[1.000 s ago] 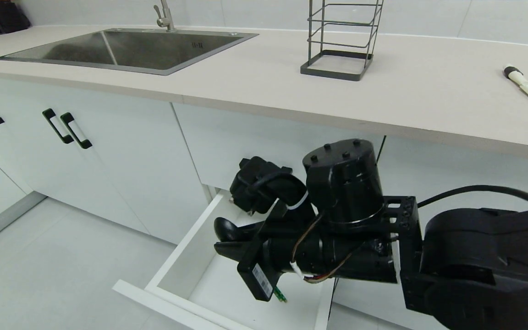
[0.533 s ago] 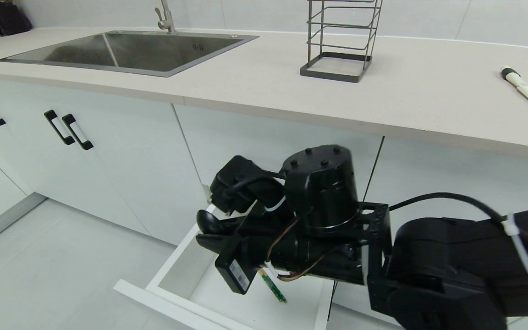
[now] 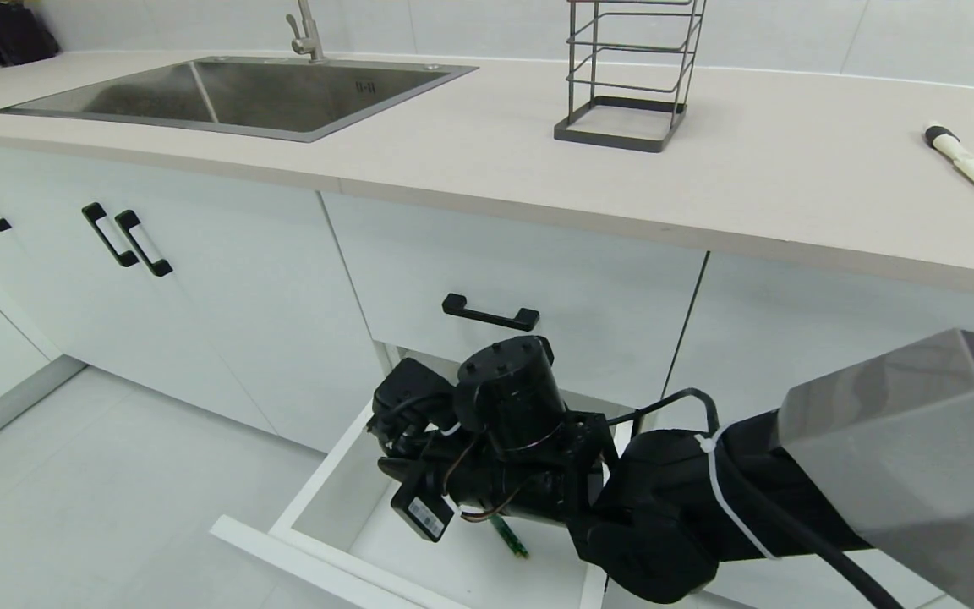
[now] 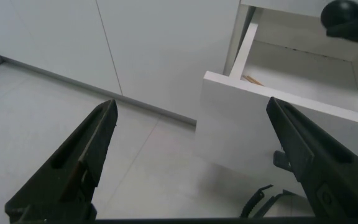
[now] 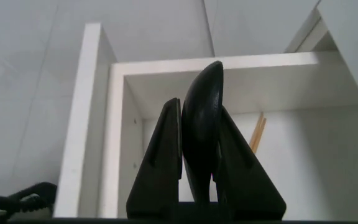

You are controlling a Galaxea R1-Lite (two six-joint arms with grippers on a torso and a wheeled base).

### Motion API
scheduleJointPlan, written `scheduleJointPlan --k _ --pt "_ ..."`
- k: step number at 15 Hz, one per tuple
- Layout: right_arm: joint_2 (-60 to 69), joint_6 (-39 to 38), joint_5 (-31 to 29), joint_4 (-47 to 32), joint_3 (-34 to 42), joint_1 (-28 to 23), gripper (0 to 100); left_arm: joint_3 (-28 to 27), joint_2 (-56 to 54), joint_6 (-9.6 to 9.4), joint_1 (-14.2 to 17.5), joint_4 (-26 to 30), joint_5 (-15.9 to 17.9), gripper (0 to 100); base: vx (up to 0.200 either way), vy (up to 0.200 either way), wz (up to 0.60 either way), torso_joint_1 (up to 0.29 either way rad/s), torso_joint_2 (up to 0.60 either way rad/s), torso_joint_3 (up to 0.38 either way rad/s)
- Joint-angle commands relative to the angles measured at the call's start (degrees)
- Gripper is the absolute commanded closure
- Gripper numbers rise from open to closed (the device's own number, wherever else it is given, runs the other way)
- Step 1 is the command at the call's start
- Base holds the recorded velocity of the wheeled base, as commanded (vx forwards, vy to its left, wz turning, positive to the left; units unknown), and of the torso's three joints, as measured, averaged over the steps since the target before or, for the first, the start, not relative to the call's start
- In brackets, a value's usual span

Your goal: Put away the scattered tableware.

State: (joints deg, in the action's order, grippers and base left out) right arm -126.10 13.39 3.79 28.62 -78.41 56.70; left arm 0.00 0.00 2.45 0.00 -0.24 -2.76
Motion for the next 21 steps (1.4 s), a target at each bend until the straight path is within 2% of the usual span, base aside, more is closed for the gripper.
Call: scheduleJointPlan --k 1,9,21 --pt "-2.40 0.15 -0.10 -0.15 -0.16 -0.62 100 0.00 0.00 0.01 0.00 -0.02 -0.06 0 0.000 0.000 0.00 0.000 0.00 0.000" --pt "-7.93 0.33 -0.80 -0.15 -0.52 -2.91 100 0.00 0.00 0.01 0.00 -0.02 0.03 0 0.000 0.000 0.00 0.000 0.00 0.000" --pt "-17.78 0.33 -0.80 -0.23 -10.10 -5.63 100 0.00 0.00 0.01 0.00 -0.02 -0.06 0 0.000 0.000 0.00 0.000 0.00 0.000"
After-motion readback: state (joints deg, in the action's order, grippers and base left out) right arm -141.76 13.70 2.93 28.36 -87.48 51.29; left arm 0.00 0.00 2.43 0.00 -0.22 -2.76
